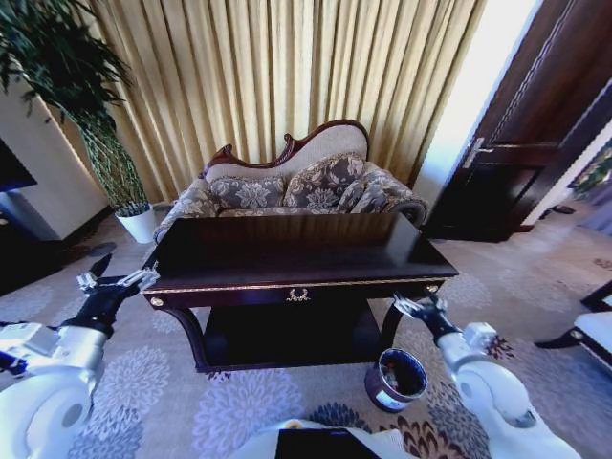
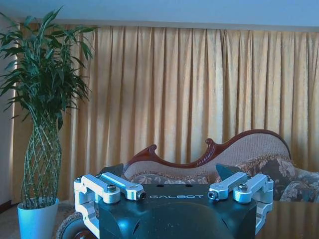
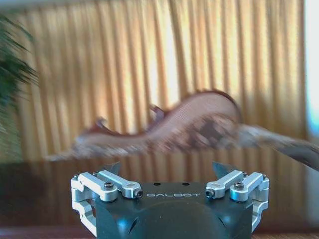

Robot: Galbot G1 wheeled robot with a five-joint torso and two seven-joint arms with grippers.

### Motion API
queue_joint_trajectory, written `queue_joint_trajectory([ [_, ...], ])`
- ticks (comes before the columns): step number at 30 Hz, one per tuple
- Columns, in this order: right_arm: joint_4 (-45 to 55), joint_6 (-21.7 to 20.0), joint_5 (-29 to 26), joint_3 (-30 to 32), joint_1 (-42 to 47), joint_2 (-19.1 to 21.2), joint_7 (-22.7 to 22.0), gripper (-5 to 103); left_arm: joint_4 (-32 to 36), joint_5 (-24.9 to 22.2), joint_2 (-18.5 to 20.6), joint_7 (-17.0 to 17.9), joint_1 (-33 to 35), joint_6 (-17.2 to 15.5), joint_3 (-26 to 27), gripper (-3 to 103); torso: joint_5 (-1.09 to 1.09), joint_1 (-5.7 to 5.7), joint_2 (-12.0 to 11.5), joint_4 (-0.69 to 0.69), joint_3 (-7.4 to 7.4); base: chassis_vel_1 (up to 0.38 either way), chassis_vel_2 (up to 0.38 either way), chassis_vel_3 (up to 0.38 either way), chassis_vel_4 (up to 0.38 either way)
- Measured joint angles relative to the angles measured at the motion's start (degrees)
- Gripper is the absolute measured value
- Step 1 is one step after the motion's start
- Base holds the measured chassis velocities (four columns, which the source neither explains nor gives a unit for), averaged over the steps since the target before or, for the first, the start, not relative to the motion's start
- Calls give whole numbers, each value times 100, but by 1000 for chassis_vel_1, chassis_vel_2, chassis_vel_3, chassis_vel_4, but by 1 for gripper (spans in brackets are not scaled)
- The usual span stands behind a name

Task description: Move to the front of the table and place the trash on the table into the trash bin.

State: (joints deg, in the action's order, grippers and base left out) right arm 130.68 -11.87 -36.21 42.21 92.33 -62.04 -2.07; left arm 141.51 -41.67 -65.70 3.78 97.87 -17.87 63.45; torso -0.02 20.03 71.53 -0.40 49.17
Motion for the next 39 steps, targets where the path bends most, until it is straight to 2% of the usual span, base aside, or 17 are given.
queue_joint_trajectory([
  [6, 599, -230, 136, -125, 110, -93, -30, 100, 5, 65, -17, -3, -5, 2, -77, 100, 0, 0, 0, -4, 0, 0, 0, 0, 0],
  [16, 712, -246, 197, 15, 232, -83, -18, 100, 5, 146, -1, -3, -35, 2, -211, 100, 1, 2, -1, -2, 1, 10, -11, -9, 11],
  [39, 702, -229, 238, 21, 323, -88, 74, 100, 32, 132, 55, 1, 4, 6, -113, 100, 1, -1, 0, -2, 0, 158, -157, -165, 159],
])
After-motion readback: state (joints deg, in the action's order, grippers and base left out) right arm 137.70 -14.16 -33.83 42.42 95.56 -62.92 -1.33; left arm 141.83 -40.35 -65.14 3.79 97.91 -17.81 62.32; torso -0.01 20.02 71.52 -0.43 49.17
